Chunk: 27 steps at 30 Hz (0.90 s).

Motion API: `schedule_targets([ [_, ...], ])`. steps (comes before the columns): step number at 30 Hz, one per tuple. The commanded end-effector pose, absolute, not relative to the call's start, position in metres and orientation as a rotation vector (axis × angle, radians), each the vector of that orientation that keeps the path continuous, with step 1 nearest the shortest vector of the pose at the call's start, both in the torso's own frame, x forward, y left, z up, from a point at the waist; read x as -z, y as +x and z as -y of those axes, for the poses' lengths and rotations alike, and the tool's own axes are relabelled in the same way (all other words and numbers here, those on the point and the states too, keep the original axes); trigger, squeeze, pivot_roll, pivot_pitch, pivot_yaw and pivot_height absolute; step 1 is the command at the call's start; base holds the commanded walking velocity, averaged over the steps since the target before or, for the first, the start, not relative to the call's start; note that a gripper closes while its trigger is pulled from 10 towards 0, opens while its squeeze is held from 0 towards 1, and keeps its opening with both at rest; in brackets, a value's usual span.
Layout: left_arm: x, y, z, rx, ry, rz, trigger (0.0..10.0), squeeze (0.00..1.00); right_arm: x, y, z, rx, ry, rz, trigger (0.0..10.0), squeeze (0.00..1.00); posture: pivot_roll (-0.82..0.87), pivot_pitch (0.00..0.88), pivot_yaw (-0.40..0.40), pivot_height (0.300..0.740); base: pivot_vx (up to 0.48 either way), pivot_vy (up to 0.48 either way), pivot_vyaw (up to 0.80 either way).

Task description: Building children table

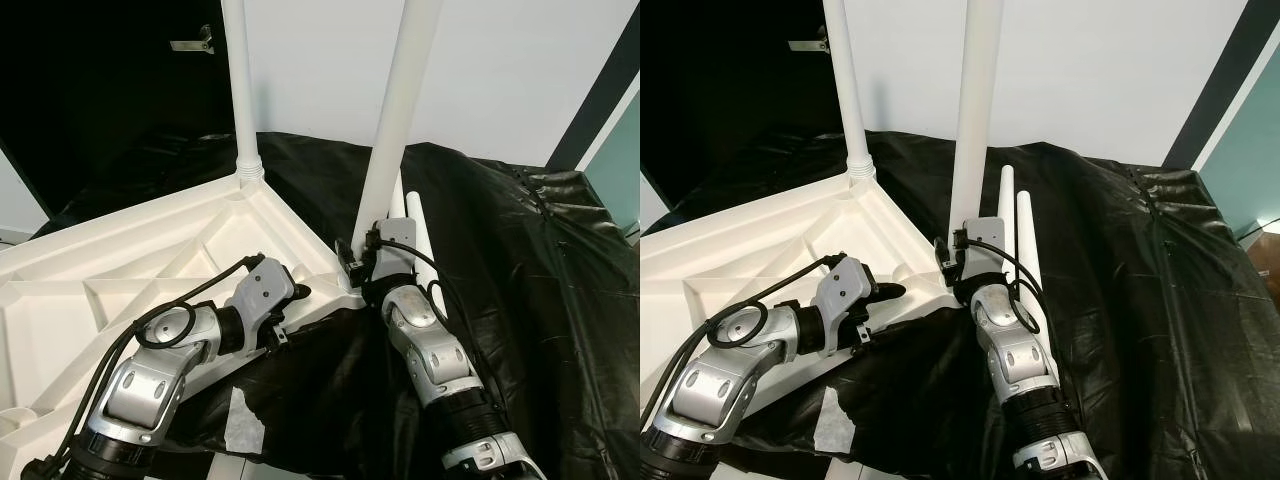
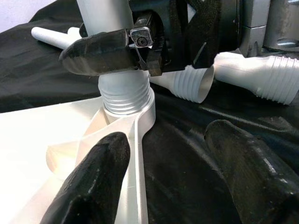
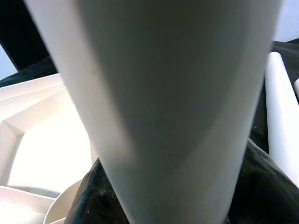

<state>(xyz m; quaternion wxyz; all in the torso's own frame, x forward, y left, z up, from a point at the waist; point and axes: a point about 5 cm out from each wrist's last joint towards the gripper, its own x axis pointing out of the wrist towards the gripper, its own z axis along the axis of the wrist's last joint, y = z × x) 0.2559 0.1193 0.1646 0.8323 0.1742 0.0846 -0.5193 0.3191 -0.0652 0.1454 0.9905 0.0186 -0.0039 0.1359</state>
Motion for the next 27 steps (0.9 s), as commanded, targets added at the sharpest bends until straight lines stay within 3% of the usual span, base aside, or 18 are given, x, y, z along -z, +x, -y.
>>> schedule_targets([
  [1, -0.166, 0.258, -0.117, 1.063, 0.379, -0.167, 10.0, 0.00, -0.128, 0.315, 0.070, -0.245, 0.054, -0.082, 10.0, 0.00, 0.06, 0.000, -0.067, 0.740, 0.000, 0.000, 0.00],
  [7, -0.167, 0.258, -0.117, 1.065, 0.381, -0.164, 10.0, 0.00, -0.133, 0.313, 0.071, -0.233, 0.045, -0.066, 10.0, 0.00, 0.06, 0.000, -0.066, 0.740, 0.000, 0.000, 0.00],
  [8, -0.167, 0.258, -0.117, 1.066, 0.381, -0.164, 10.0, 0.00, -0.135, 0.314, 0.073, -0.242, 0.035, -0.049, 10.0, 0.95, 0.06, 0.000, -0.065, 0.740, 0.000, 0.000, 0.00],
  [10, -0.167, 0.257, -0.117, 1.067, 0.380, -0.164, 10.0, 0.00, -0.137, 0.315, 0.077, -0.253, 0.031, -0.036, 10.0, 0.95, 0.06, 0.000, -0.065, 0.740, 0.000, 0.000, 0.00],
  [11, -0.167, 0.257, -0.117, 1.068, 0.380, -0.165, 10.0, 0.00, -0.140, 0.316, 0.081, -0.287, 0.024, -0.014, 10.0, 1.00, 0.06, 0.000, -0.066, 0.740, 0.000, 0.000, 0.00],
  [15, -0.165, 0.258, -0.118, 1.061, 0.380, -0.168, 10.0, 0.00, -0.148, 0.319, 0.094, -0.454, 0.014, 0.043, 10.0, 1.00, 0.06, 0.000, -0.061, 0.740, 0.000, 0.000, 0.00],
  [22, -0.166, 0.258, -0.118, 1.062, 0.379, -0.167, 10.0, 0.00, -0.151, 0.319, 0.100, -0.580, -0.025, 0.064, 10.0, 1.00, 0.05, 0.000, -0.052, 0.740, 0.000, 0.000, 0.00],
  [23, -0.166, 0.259, -0.119, 1.061, 0.381, -0.167, 10.0, 0.00, -0.151, 0.320, 0.104, -0.688, -0.038, 0.049, 10.0, 0.00, 0.06, 0.000, -0.048, 0.740, 0.000, 0.000, 0.00],
  [27, -0.167, 0.260, -0.120, 1.057, 0.382, -0.166, 10.0, 0.00, -0.151, 0.322, 0.105, -0.780, -0.055, 0.043, 10.0, 0.00, 0.06, 0.000, -0.045, 0.740, 0.000, 0.000, 0.00],
])
